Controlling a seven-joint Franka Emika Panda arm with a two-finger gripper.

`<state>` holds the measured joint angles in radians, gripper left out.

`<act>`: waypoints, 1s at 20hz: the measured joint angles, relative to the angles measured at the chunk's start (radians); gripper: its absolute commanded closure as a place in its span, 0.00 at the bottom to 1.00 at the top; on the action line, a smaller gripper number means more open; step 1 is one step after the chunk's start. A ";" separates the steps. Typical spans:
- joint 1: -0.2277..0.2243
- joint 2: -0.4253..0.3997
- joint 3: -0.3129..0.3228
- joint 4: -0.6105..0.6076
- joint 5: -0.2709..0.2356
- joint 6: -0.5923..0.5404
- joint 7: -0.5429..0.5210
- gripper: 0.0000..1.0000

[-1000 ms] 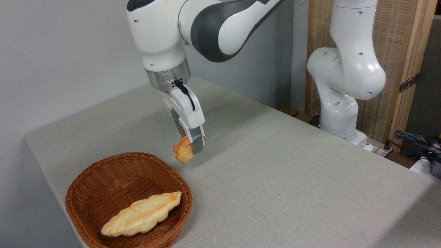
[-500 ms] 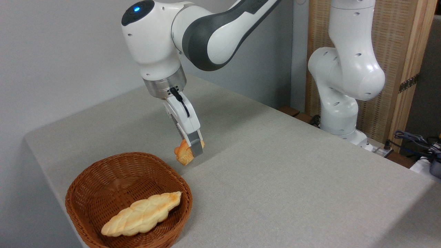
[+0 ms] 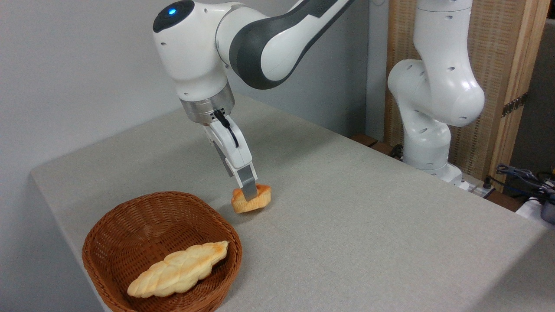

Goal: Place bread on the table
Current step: 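Lower the roll onto the table and open the gripper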

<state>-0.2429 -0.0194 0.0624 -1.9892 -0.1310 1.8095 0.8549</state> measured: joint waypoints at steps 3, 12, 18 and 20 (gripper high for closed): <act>0.000 0.000 0.000 0.000 0.000 0.000 0.000 0.00; 0.004 -0.010 0.012 0.025 0.000 0.003 0.000 0.00; 0.013 -0.020 0.058 0.084 0.040 0.003 -0.003 0.00; 0.014 -0.020 0.071 0.103 0.058 0.003 -0.008 0.00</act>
<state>-0.2286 -0.0394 0.1335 -1.8865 -0.0729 1.8128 0.8467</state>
